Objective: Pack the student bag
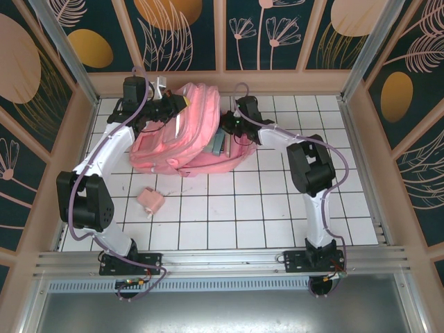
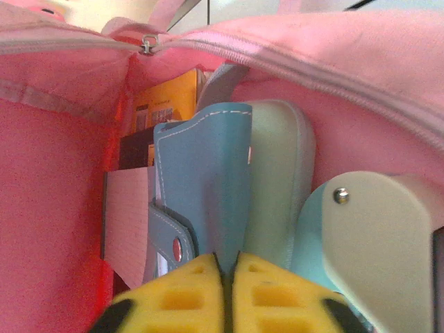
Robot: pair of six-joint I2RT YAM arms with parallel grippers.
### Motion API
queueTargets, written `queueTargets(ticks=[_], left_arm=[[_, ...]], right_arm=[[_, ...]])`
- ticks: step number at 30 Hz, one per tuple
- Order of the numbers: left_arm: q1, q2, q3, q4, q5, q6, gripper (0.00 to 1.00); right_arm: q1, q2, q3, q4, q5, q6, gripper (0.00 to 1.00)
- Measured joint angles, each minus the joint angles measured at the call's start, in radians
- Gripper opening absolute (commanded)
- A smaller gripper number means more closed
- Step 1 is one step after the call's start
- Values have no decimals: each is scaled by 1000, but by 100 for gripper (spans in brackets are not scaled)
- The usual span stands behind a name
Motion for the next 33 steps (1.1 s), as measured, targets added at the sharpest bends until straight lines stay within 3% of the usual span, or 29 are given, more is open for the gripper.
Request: queueTargets(ticks=[1, 9, 13, 18, 25, 33], left_arm=[[0, 0, 0, 0, 0, 0, 0], [0, 5, 2, 0, 0, 12, 0], [0, 32, 31, -10, -2, 30, 0], [0, 53, 68, -46, -9, 58, 0], [0, 99, 107, -63, -12, 80, 0], [-3, 116, 122, -67, -11, 80, 0]], right_arm=[[4, 1, 2, -8, 3, -2, 37], [15, -46, -54, -39, 33, -47, 55], [16, -165, -153, -56, 64, -93, 65], [43, -356, -316, -52, 108, -170, 68], [233, -504, -513, -22, 188, -309, 77], [481, -460, -522, 10, 265, -433, 88]])
